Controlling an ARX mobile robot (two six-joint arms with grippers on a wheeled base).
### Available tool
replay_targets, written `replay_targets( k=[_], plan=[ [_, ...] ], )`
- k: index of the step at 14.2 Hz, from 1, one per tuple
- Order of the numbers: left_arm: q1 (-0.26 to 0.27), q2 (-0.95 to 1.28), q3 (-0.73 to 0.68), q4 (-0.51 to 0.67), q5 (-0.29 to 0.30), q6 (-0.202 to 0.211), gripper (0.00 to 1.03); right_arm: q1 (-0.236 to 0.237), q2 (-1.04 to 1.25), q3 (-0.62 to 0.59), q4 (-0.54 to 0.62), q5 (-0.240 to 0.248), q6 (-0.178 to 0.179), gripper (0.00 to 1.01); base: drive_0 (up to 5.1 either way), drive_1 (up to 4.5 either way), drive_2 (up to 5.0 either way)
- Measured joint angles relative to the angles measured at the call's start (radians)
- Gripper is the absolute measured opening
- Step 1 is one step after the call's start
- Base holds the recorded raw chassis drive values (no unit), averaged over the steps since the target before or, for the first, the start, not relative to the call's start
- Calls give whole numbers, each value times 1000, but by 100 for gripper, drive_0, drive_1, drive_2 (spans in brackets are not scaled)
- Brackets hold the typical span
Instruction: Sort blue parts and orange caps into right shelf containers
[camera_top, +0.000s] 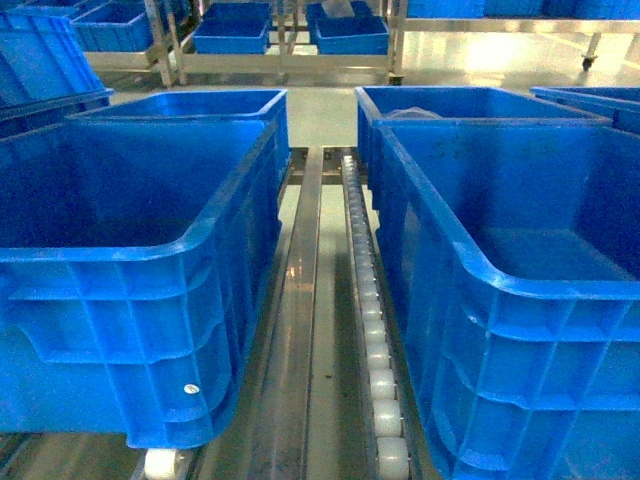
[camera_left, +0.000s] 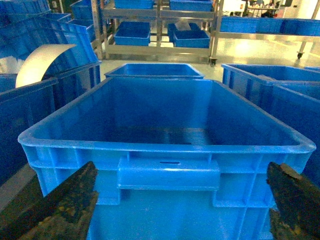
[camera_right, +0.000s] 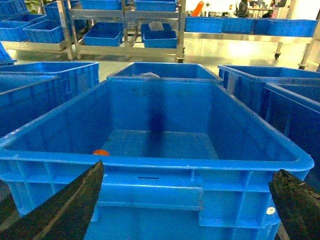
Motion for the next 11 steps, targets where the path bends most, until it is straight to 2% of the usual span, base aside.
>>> replay_targets(
  k=[1,11],
  plan=[
    [0,0,0,0,0,2,98,0,0,0,0,0,1,97,0,0,0],
    [0,0,0,0,0,3,98,0,0,0,0,0,2,98,0,0,0]
  ],
)
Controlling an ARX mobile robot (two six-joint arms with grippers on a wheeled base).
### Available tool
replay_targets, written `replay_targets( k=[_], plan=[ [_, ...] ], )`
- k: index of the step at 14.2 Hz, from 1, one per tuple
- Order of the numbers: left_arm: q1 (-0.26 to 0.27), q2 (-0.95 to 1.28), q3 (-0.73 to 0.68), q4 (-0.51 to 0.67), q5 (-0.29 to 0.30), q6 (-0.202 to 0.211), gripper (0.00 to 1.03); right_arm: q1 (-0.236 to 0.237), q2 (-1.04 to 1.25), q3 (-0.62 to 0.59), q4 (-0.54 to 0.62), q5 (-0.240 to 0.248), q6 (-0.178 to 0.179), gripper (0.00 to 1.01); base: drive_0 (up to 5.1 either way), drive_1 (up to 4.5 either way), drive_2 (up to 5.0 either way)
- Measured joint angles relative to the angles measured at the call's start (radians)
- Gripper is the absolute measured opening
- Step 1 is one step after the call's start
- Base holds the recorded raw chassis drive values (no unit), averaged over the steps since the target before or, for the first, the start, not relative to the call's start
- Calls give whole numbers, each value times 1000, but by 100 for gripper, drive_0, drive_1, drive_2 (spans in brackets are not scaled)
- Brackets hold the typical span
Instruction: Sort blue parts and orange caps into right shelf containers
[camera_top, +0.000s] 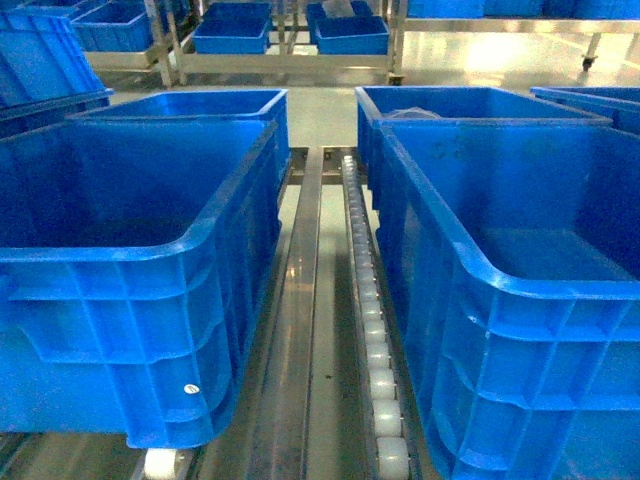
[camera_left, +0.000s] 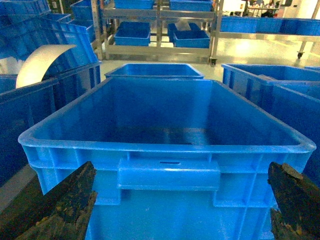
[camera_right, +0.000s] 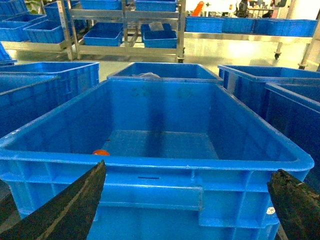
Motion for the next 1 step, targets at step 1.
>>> replay_targets(
  k=[1],
  plan=[
    [0,0,0,0,0,0,98,0,0,0,0,0,0,98,0,0,0]
  ],
)
